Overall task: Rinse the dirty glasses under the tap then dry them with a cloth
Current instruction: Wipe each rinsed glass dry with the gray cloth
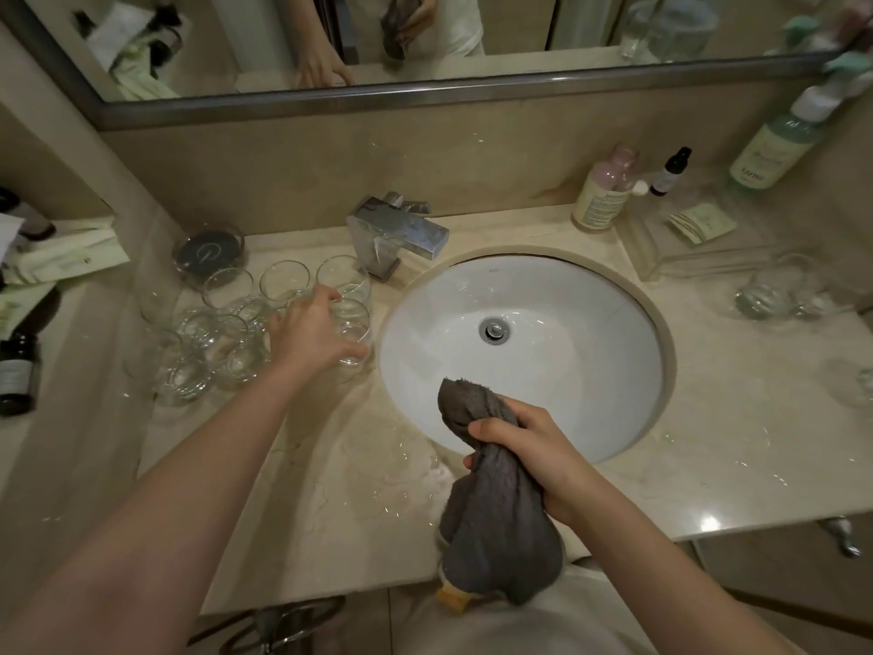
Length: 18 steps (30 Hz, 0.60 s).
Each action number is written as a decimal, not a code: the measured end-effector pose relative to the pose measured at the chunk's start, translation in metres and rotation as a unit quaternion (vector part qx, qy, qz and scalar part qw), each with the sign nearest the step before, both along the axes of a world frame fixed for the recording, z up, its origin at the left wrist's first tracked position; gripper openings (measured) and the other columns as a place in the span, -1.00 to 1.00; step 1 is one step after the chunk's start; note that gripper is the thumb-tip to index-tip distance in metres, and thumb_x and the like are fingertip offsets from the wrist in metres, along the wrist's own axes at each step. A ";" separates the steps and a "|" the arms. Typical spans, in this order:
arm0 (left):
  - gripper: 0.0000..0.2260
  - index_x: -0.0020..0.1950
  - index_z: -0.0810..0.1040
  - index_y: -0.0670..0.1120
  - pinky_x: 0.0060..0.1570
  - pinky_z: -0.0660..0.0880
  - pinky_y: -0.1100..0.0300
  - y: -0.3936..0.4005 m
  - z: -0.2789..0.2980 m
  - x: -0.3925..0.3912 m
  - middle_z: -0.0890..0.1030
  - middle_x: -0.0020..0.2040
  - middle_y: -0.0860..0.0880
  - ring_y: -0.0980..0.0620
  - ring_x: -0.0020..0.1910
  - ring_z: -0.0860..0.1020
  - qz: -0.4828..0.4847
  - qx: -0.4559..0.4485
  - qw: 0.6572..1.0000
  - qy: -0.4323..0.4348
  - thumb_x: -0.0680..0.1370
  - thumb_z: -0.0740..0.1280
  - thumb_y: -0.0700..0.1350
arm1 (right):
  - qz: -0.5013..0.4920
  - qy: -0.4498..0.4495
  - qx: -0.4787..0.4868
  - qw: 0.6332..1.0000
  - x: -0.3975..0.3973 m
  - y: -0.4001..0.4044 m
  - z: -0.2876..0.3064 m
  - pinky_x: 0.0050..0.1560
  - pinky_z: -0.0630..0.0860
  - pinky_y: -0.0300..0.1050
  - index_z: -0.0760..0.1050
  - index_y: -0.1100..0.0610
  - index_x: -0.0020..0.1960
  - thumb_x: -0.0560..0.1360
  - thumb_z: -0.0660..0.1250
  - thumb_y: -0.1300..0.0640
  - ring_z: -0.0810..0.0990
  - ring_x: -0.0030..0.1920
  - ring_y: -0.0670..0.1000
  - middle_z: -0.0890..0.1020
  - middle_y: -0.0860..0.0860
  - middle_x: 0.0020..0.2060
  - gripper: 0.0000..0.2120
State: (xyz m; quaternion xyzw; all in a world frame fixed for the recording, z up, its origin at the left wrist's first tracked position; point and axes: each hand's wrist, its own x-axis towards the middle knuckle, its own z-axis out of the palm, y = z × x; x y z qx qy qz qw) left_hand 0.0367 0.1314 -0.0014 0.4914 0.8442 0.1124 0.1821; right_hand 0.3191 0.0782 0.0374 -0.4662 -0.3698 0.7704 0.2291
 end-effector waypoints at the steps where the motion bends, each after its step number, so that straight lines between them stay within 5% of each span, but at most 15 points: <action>1: -0.25 0.34 0.37 0.03 0.32 0.33 -0.08 0.000 -0.001 0.001 0.56 0.24 -0.05 -0.12 0.30 0.46 0.002 0.002 1.000 -0.005 0.23 0.60 0.10 | -0.003 0.003 -0.002 1.000 0.000 -0.001 0.000 -0.26 0.55 -0.11 0.60 0.18 0.00 0.51 0.32 0.34 0.59 -0.28 0.11 0.64 -0.02 -0.35 -0.86; 18: -0.14 0.42 0.31 -0.12 0.28 0.40 -0.11 -0.005 -0.003 0.003 0.44 0.37 -0.18 -0.17 0.40 0.35 0.011 0.009 0.999 -0.043 0.24 0.64 0.04 | -0.065 0.026 -0.011 0.997 0.009 -0.003 0.002 -0.29 0.58 -0.09 0.55 0.24 -0.01 0.52 0.32 0.32 0.60 -0.31 0.12 0.56 0.09 -0.33 -0.92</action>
